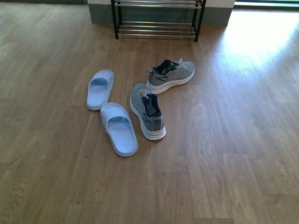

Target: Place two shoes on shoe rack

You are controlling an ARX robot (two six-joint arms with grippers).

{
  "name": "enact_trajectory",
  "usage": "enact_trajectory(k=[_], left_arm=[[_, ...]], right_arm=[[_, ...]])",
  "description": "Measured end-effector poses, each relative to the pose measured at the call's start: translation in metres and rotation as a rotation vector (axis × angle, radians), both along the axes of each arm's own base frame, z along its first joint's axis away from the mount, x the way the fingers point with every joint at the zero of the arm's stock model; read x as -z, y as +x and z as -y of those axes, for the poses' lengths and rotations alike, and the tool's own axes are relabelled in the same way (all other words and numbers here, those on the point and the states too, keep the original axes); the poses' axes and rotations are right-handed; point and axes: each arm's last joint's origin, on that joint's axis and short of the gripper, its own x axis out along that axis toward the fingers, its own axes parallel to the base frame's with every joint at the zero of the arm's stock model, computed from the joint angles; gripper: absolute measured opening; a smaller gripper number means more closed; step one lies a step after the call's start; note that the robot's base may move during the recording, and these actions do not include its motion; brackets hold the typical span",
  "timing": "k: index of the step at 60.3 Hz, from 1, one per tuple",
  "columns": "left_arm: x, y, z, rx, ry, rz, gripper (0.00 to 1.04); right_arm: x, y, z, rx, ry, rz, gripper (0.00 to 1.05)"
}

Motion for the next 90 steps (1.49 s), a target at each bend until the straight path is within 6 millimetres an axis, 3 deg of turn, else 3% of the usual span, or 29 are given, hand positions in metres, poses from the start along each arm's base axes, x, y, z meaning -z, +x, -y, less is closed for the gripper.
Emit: enact_trajectory(k=[90], left_arm=[[0.0, 0.0, 0.0, 0.0, 0.0, 0.0, 0.95]], right_arm=[[0.0, 0.0, 0.0, 0.0, 0.0, 0.0, 0.95]])
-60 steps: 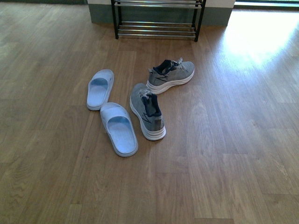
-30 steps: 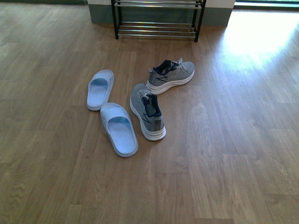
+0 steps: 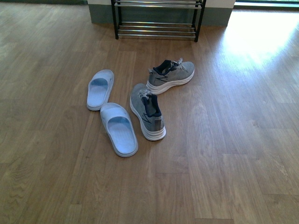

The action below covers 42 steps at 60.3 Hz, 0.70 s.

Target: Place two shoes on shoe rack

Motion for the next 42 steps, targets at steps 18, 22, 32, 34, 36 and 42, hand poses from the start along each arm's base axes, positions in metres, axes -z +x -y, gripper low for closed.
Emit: enact_trajectory(k=[18, 22, 32, 34, 36, 42], left_arm=[[0.0, 0.0, 0.0, 0.0, 0.0, 0.0, 0.95], [0.0, 0.0, 0.0, 0.0, 0.0, 0.0, 0.95], [0.0, 0.0, 0.0, 0.0, 0.0, 0.0, 0.95], [0.0, 0.0, 0.0, 0.0, 0.0, 0.0, 0.95], [0.0, 0.0, 0.0, 0.0, 0.0, 0.0, 0.95], [0.0, 0.0, 0.0, 0.0, 0.0, 0.0, 0.95]], right_arm=[[0.0, 0.0, 0.0, 0.0, 0.0, 0.0, 0.95], [0.0, 0.0, 0.0, 0.0, 0.0, 0.0, 0.95], [0.0, 0.0, 0.0, 0.0, 0.0, 0.0, 0.95], [0.0, 0.0, 0.0, 0.0, 0.0, 0.0, 0.95], [0.0, 0.0, 0.0, 0.0, 0.0, 0.0, 0.95], [0.0, 0.0, 0.0, 0.0, 0.0, 0.0, 0.95]])
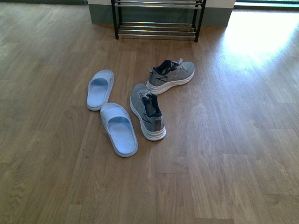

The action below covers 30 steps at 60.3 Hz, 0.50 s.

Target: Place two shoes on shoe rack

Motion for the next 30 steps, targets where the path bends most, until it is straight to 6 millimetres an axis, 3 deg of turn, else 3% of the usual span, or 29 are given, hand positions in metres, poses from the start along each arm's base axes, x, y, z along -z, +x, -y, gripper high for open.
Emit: enact_trajectory(k=[30], left_arm=[[0.0, 0.0, 0.0, 0.0, 0.0, 0.0, 0.95]], right_arm=[[0.0, 0.0, 0.0, 0.0, 0.0, 0.0, 0.95]])
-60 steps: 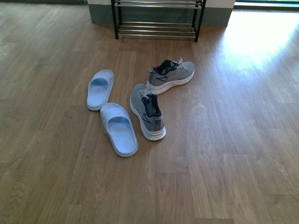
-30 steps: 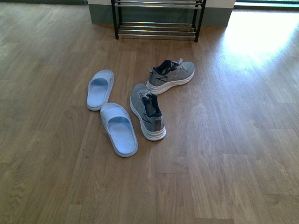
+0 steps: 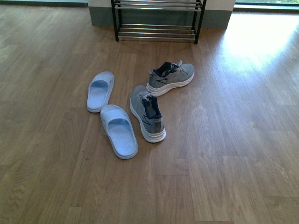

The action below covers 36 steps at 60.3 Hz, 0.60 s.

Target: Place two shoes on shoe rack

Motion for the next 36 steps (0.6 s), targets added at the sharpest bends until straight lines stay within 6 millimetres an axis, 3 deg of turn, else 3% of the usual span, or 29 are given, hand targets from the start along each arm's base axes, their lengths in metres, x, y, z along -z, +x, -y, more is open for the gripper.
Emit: enact_trajectory(k=[36], left_arm=[[0.0, 0.0, 0.0, 0.0, 0.0, 0.0, 0.95]], right_arm=[[0.0, 0.0, 0.0, 0.0, 0.0, 0.0, 0.95]])
